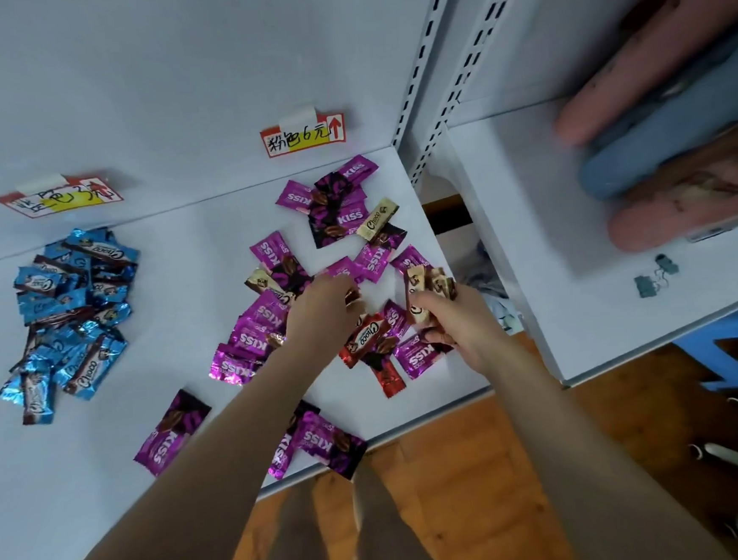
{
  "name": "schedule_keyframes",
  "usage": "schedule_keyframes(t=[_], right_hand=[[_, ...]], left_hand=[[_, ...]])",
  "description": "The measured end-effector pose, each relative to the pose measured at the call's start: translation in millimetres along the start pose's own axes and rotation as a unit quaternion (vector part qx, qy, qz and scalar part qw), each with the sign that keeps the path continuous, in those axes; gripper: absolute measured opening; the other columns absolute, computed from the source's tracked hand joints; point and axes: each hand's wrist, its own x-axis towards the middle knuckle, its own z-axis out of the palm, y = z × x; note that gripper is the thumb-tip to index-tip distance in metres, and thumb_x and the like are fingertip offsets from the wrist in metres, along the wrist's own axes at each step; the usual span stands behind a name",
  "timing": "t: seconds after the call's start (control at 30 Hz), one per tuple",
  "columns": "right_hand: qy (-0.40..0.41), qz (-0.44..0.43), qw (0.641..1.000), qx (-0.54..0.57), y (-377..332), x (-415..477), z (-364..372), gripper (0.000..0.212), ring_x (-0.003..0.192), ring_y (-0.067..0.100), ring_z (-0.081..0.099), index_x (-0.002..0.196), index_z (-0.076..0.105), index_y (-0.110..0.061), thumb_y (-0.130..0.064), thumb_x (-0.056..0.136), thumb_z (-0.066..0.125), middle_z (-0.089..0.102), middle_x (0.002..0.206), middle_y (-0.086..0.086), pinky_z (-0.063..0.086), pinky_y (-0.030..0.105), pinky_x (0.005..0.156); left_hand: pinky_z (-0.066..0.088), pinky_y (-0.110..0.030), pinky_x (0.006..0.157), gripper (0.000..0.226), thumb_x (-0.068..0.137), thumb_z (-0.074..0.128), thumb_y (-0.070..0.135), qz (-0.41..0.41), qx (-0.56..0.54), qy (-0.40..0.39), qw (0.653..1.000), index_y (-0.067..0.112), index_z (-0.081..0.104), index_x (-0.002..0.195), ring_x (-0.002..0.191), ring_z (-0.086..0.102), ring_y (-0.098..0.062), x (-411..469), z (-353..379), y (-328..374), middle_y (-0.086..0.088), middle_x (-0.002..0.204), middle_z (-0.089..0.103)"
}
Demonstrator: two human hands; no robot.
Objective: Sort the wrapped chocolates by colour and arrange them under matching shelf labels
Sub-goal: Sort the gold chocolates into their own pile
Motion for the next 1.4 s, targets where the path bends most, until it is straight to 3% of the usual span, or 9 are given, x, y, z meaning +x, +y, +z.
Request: schedule_keyframes(t=[0.2,0.3,0.5,0.73,0.83,0.97,1.13,1.27,1.4], right_hand=[[-0.032,-0.029,0.999,0.025,1.4,1.6,-13.2,0.013,0.068,0.012,0.067,0.087,0.062,-0.014,-0.006,0.089,0.051,0.069,0.081,0.006,0.055,0.024,0.061],[-0.040,-0.034,0.998,0.023,4.0,3.5,-14.0,0.013,0.063,0.013,0.063,0.096,0.058,-0.010,-0.005,0.089,0.047,0.065,0.077,0.006,0.055,0.024,0.060],[-0.021,-0.046,0.998,-0.025,7.5,5.6,-11.0,0.016,0.048,0.008,0.053,0.081,0.048,-0.014,-0.007,0.092,0.039,0.057,0.064,0.004,0.048,0.022,0.050],[-0.032,-0.066,0.993,-0.090,10.3,9.9,8.8,0.013,0.045,0.009,0.038,0.080,0.043,-0.018,-0.010,0.090,0.041,0.040,0.054,-0.003,0.035,0.025,0.046],[-0.061,-0.092,0.987,-0.115,8.8,10.6,25.6,0.016,0.045,0.006,0.036,0.080,0.044,-0.025,-0.016,0.093,0.039,0.041,0.056,-0.007,0.031,0.024,0.047],[-0.081,-0.150,0.972,-0.159,2.7,9.3,55.1,0.018,0.041,-0.002,0.037,0.073,0.044,-0.028,-0.022,0.090,0.048,0.039,0.057,-0.012,0.031,0.013,0.043],[-0.057,-0.208,0.946,-0.241,-4.1,12.6,81.0,0.023,0.046,-0.002,0.042,0.073,0.044,-0.022,-0.031,0.094,0.048,0.043,0.063,-0.007,0.033,0.006,0.043],[-0.061,-0.266,0.893,-0.359,-6.2,22.0,93.2,0.019,0.069,0.004,0.049,0.103,0.054,-0.012,-0.028,0.093,0.051,0.051,0.076,-0.011,0.032,0.015,0.056],[-0.036,-0.271,0.855,-0.440,-9.9,31.9,104.3,0.030,0.077,0.012,0.050,0.113,0.051,-0.012,-0.032,0.090,0.055,0.051,0.082,-0.009,0.036,0.026,0.064]], left_hand=[[0.049,-0.034,0.071,0.020,0.095,0.049,0.013,0.016,-0.031,0.085,0.996,0.001,0.064,0.101,0.083,0.060,-0.030,48.6,-18.8,24.2,-0.017,0.100,0.061],[0.048,-0.040,0.077,0.025,0.095,0.051,0.019,0.011,0.012,0.072,0.997,0.000,0.062,0.108,0.091,0.058,-0.035,77.9,-19.2,36.3,-0.018,0.110,0.054],[0.041,-0.035,0.069,0.028,0.093,0.056,0.020,-0.011,0.073,0.037,0.997,0.000,0.056,0.112,0.093,0.056,-0.034,99.2,-6.0,39.8,-0.018,0.115,0.048],[0.042,-0.032,0.061,0.013,0.091,0.051,0.012,-0.019,-0.089,0.055,0.994,0.005,0.049,0.102,0.073,0.051,-0.023,69.1,-30.0,16.2,-0.008,0.083,0.053],[0.035,-0.014,0.045,0.005,0.091,0.047,0.012,-0.069,-0.164,0.105,0.978,0.008,0.045,0.091,0.057,0.043,-0.011,36.2,-46.4,-15.4,0.002,0.069,0.046],[0.038,-0.020,0.046,0.007,0.091,0.046,0.014,-0.154,-0.209,0.118,0.959,0.011,0.043,0.097,0.062,0.048,-0.015,-2.8,-62.1,-63.9,-0.001,0.075,0.050],[0.039,-0.033,0.067,0.016,0.093,0.047,0.015,-0.117,-0.093,0.066,0.987,0.006,0.050,0.106,0.084,0.054,-0.032,-10.6,-61.5,-90.5,-0.016,0.095,0.061],[0.038,-0.030,0.072,0.031,0.093,0.055,0.024,-0.071,-0.031,0.044,0.996,0.018,0.054,0.124,0.103,0.056,-0.029,0.8,-56.2,-92.6,-0.008,0.112,0.063],[0.038,-0.031,0.070,0.029,0.092,0.056,0.026,-0.062,0.033,0.020,0.997,0.023,0.055,0.121,0.104,0.056,-0.028,10.3,-56.0,-92.0,-0.007,0.111,0.059]])
